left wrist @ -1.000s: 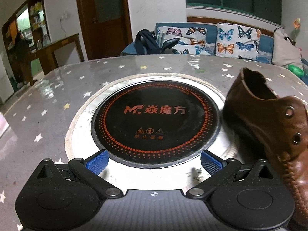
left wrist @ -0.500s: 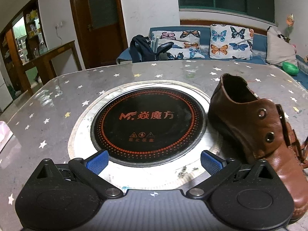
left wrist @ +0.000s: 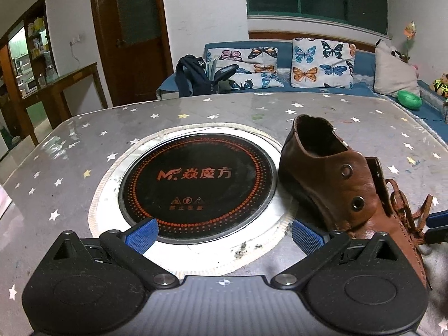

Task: Lace up shoes with both hands
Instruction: 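Grasp the brown lace tip beside the leather shoe with the right gripper, then lift the held lace tip upward with the right gripper, straightening the lace, then grasp the shoe's eyelet flap with the left gripper while the right gripper brings the lace tip to it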

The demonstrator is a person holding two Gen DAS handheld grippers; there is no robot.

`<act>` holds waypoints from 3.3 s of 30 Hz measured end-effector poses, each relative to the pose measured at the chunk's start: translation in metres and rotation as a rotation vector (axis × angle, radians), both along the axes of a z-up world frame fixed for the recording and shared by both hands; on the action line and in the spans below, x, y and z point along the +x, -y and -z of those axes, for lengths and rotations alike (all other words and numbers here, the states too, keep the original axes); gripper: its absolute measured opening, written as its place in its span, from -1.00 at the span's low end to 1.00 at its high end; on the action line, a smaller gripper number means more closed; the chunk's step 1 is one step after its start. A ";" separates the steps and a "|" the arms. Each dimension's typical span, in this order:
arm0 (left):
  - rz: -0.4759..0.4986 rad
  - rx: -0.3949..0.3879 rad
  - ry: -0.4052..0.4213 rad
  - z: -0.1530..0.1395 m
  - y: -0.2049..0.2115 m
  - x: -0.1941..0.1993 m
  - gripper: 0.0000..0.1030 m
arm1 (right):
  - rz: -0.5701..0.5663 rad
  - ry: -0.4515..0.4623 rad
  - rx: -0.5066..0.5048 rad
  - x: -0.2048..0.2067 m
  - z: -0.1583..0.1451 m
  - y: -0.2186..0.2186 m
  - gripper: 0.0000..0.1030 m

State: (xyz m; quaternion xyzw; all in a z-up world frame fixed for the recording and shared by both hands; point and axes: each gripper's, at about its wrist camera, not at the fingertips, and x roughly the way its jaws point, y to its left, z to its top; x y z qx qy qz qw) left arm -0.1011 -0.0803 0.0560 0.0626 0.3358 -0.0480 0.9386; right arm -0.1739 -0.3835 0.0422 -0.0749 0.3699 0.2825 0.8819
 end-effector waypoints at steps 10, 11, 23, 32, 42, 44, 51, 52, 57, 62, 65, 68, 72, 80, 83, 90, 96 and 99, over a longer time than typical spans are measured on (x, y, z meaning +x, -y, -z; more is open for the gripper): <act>0.023 -0.006 0.004 -0.004 0.002 -0.006 1.00 | 0.018 0.003 -0.036 0.011 0.015 -0.011 -0.93; 0.026 -0.003 0.005 -0.004 0.002 -0.006 1.00 | 0.019 0.008 -0.036 0.011 0.015 -0.011 -0.95; 0.069 -0.003 -0.007 -0.005 0.008 -0.011 1.00 | 0.109 0.182 -0.052 0.008 -0.027 0.011 -0.98; 0.101 -0.018 -0.028 -0.004 0.011 -0.011 1.00 | 0.230 0.456 -0.066 0.018 -0.109 0.041 -0.98; 0.134 -0.016 -0.053 0.000 0.017 -0.010 1.00 | 0.251 0.637 -0.056 0.013 -0.161 0.049 -0.98; 0.135 -0.014 -0.061 0.000 0.018 -0.009 1.00 | 0.251 0.646 -0.079 0.013 -0.161 0.048 -0.98; 0.131 -0.013 -0.064 0.001 0.020 -0.007 1.00 | 0.276 0.772 -0.079 0.016 -0.207 0.047 -0.98; 0.132 -0.017 -0.064 0.000 0.020 -0.007 1.00 | 0.282 0.807 -0.067 0.014 -0.217 0.047 -0.98; 0.153 -0.027 -0.047 -0.003 0.020 -0.009 1.00 | 0.303 0.919 -0.012 0.006 -0.252 0.050 -0.98; 0.196 -0.042 -0.021 -0.007 0.020 -0.013 1.00 | 0.256 0.872 -0.089 0.007 -0.234 0.041 -0.98; 0.233 -0.034 -0.002 -0.008 0.023 -0.017 1.00 | 0.222 0.804 -0.140 0.010 -0.209 0.034 -0.98; 0.278 -0.045 0.014 -0.011 0.026 -0.022 1.00 | 0.182 0.714 -0.186 0.012 -0.176 0.025 -0.98; 0.318 -0.065 0.028 -0.014 0.029 -0.027 1.00 | 0.120 0.606 -0.244 0.002 -0.133 0.007 -0.98; 0.410 -0.059 0.124 -0.028 0.045 -0.039 0.98 | 0.000 0.447 -0.311 -0.025 -0.065 -0.021 -0.98; 0.482 -0.027 0.186 -0.033 0.052 -0.045 0.88 | -0.035 0.412 -0.330 -0.031 -0.048 -0.029 -0.98; 0.636 0.113 0.230 -0.030 0.076 -0.046 0.14 | -0.108 0.376 -0.363 -0.043 -0.018 -0.044 -0.98; 0.711 0.210 0.179 -0.023 0.087 -0.034 -0.67 | -0.134 0.365 -0.362 -0.048 -0.013 -0.042 -0.98; 0.752 0.270 0.178 -0.020 0.091 -0.031 -0.72 | -0.144 0.360 -0.361 -0.053 -0.011 -0.044 -0.98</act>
